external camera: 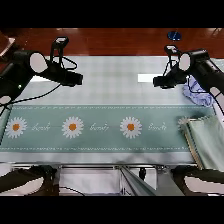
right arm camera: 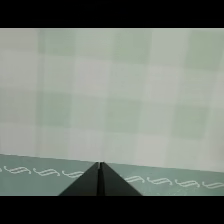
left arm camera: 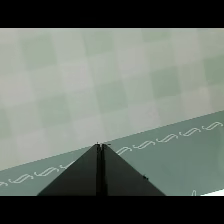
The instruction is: Fold the shirts.
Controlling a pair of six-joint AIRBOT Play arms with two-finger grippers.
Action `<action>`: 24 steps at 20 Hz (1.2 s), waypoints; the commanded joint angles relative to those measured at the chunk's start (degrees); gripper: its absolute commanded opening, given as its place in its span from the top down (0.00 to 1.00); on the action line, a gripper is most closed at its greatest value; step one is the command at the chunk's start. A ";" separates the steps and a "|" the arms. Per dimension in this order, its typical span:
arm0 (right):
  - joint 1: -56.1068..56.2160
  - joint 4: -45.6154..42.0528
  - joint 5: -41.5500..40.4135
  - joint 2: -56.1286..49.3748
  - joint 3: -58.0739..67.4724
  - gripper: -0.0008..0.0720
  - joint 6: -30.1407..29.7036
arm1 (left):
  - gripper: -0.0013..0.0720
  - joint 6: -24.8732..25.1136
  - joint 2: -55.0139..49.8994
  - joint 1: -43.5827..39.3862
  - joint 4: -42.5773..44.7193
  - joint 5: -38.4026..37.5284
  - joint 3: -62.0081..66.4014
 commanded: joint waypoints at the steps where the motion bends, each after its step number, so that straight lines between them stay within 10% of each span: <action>1: 0.02 0.00 0.00 -0.02 -0.02 0.96 0.02 | 0.96 0.02 -0.02 -0.02 0.00 0.00 -0.02; 16: 0.02 -4.61 -6.01 -0.02 -0.02 0.95 -0.94 | 0.96 0.02 -0.02 -0.02 0.00 2.75 -0.04; 17: 0.02 -10.88 -7.52 -0.02 -0.02 0.91 -0.24 | 0.96 0.02 -0.02 -0.02 0.00 4.46 -0.04; 18: 0.00 -20.13 -8.33 -0.02 -0.02 0.60 2.51 | 0.94 0.02 -0.22 0.00 0.04 6.03 -0.04; 19: -0.46 -29.51 -8.31 -0.02 -0.02 0.42 5.70 | 0.73 0.00 -0.61 -0.02 0.04 7.89 -0.04; 20: -1.84 -38.21 -7.41 -0.02 -0.02 0.41 9.38 | 0.28 0.04 -1.29 -0.02 0.07 9.57 -0.04; 24: -17.09 -28.98 -7.02 -0.22 -0.04 0.42 16.02 | 0.29 0.02 -3.69 -0.02 0.22 11.06 -0.04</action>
